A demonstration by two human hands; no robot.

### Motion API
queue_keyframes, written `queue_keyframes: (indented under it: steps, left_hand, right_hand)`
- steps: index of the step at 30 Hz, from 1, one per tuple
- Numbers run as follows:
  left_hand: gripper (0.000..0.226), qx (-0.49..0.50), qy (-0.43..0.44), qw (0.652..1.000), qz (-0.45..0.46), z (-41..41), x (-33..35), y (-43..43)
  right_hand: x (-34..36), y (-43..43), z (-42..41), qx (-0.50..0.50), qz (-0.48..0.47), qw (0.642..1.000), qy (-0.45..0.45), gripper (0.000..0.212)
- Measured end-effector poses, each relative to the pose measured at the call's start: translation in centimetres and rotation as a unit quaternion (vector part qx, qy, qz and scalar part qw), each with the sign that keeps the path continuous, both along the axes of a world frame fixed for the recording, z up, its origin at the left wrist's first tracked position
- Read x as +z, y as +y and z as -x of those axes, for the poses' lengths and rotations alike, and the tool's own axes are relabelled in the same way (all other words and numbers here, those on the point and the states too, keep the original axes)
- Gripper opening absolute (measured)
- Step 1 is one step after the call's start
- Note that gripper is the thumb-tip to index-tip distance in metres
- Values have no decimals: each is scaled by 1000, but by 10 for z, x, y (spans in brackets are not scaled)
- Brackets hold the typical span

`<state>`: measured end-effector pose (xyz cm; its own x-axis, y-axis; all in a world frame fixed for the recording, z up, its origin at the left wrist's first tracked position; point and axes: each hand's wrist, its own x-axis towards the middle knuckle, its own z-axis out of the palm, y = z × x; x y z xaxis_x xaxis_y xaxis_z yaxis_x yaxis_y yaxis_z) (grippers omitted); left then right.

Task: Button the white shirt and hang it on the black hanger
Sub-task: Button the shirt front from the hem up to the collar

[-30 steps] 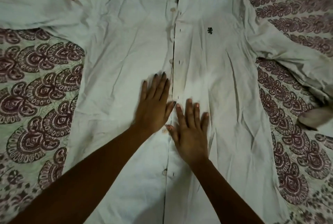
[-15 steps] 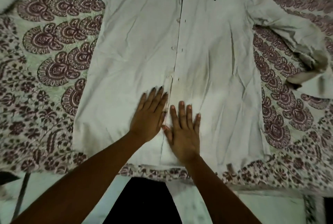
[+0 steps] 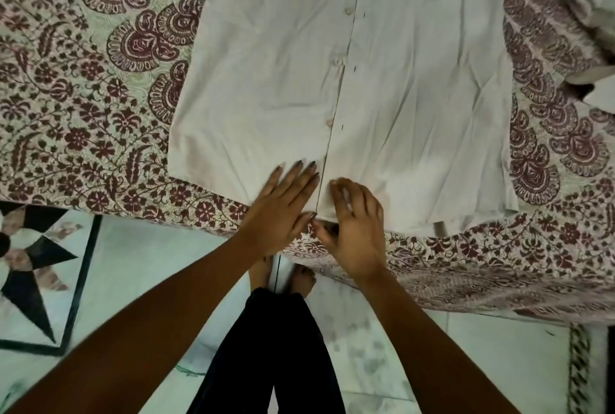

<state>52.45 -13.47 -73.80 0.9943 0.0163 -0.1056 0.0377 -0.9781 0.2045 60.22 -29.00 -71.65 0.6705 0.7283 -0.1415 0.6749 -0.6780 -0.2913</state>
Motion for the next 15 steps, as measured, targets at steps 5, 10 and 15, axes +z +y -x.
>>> queue_keyframes:
  steps: [5,10,15]
  left_hand:
    - [48,-46,-60,997,15,6,-8,9]
    - [27,55,-163,979,110,1,11,-3]
    - [22,74,-207,969,116,15,3,-11]
  right_hand:
    - [9,-2,-3,-56,-119,991,30,23]
    - [21,-2,-14,-220,-255,918,211,16]
    - [14,-14,-14,-126,-206,944,225,21]
